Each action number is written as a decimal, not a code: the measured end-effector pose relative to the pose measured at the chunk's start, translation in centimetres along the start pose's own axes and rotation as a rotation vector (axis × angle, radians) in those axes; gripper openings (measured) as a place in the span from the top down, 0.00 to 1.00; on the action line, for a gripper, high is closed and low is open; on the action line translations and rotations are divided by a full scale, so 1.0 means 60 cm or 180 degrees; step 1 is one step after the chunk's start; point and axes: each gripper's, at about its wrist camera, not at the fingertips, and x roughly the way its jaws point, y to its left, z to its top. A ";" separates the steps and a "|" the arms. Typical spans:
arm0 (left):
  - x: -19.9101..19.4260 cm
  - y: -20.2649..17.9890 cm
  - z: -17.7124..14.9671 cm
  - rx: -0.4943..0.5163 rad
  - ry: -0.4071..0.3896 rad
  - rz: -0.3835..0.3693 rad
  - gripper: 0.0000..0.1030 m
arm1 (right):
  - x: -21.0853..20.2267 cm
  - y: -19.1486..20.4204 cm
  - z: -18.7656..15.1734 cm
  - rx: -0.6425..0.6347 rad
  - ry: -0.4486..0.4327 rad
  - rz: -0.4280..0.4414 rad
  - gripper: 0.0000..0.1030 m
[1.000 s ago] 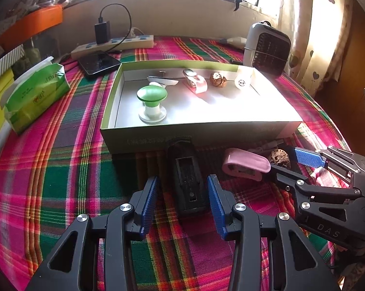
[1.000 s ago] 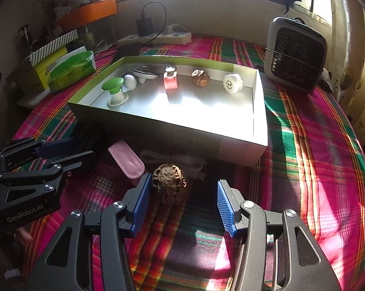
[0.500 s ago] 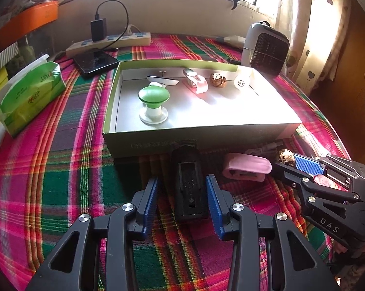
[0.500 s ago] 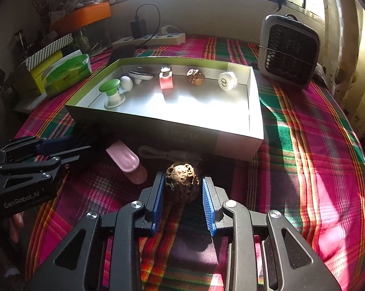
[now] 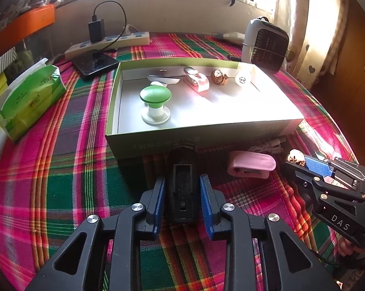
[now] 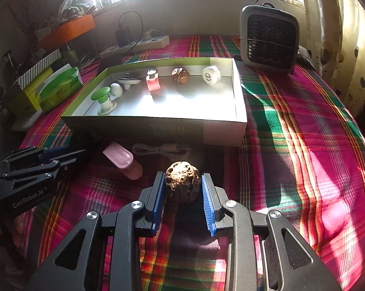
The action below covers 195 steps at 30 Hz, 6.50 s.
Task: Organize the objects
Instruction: 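Grasp the black rectangular device with the left gripper while the right gripper grasps a walnut, then carry the black device with the left gripper toward the box while the right gripper carries the walnut there, then lower the black device into the box and open the left gripper while the right gripper releases the walnut, then withdraw both grippers from the box toward the pink clip and white cable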
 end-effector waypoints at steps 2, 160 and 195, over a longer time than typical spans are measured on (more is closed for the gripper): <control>-0.001 0.000 -0.002 -0.0040 -0.0026 0.0013 0.76 | -0.002 0.001 -0.002 -0.0039 0.0004 -0.0011 0.70; 0.102 -0.022 0.176 -0.0006 -0.0033 0.0198 0.67 | 0.128 -0.025 0.186 -0.0460 -0.0016 -0.0221 0.59; -0.024 -0.027 0.095 0.0011 -0.0470 0.0169 0.67 | 0.014 -0.029 0.121 -0.0243 -0.0348 -0.0194 0.52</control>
